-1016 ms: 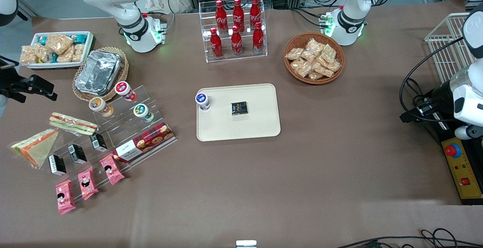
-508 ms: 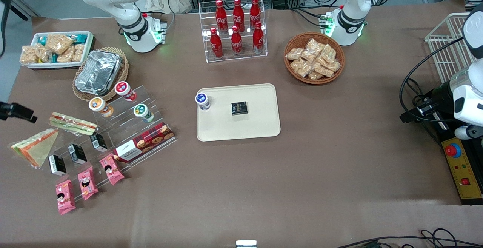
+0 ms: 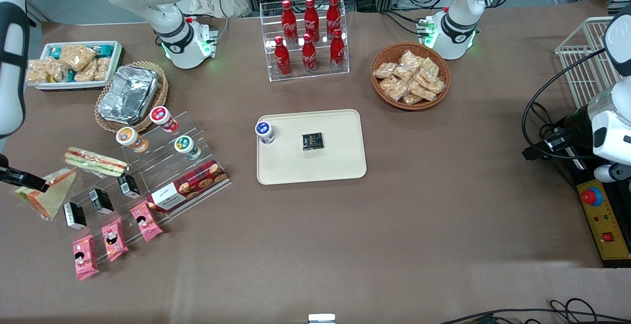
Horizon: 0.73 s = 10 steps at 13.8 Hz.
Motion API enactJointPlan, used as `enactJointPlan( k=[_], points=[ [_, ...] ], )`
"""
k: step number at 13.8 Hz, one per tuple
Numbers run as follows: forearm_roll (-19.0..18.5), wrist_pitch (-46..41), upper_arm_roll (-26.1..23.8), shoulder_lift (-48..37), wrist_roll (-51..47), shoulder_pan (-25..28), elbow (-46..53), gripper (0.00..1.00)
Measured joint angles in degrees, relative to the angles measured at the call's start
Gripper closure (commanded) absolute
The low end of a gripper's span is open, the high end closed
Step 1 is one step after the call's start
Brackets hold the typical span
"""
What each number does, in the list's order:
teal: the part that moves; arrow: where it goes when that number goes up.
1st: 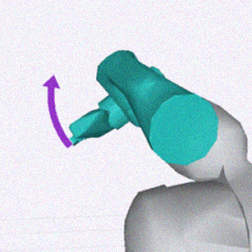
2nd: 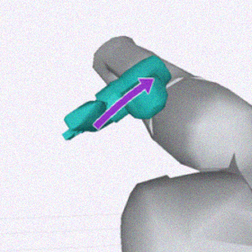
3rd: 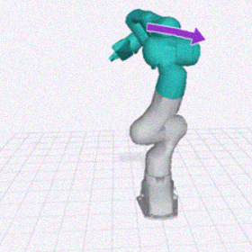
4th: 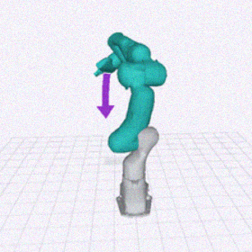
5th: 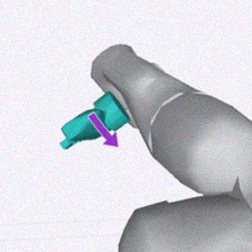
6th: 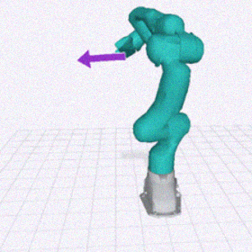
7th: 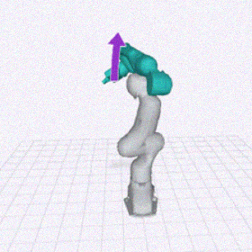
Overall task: Place sandwich on tray
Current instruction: 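Lower the right gripper and grasp the wrapped orange-and-green triangle sandwich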
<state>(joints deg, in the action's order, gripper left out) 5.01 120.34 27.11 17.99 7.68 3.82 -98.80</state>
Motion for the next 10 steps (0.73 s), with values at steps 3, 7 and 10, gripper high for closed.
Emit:
enactJointPlan(
  k=[3, 7, 10],
  points=[
    [0.0, 1.7, 0.7, 2.1, 0.0, 0.0, 0.0, 0.02],
    [0.0, 3.6, 1.4, 3.8, 0.0, 0.0, -0.4, 0.06],
    [0.0, 4.2, 1.5, 4.9, 0.0, 0.0, -0.4, 0.7]
  ],
)
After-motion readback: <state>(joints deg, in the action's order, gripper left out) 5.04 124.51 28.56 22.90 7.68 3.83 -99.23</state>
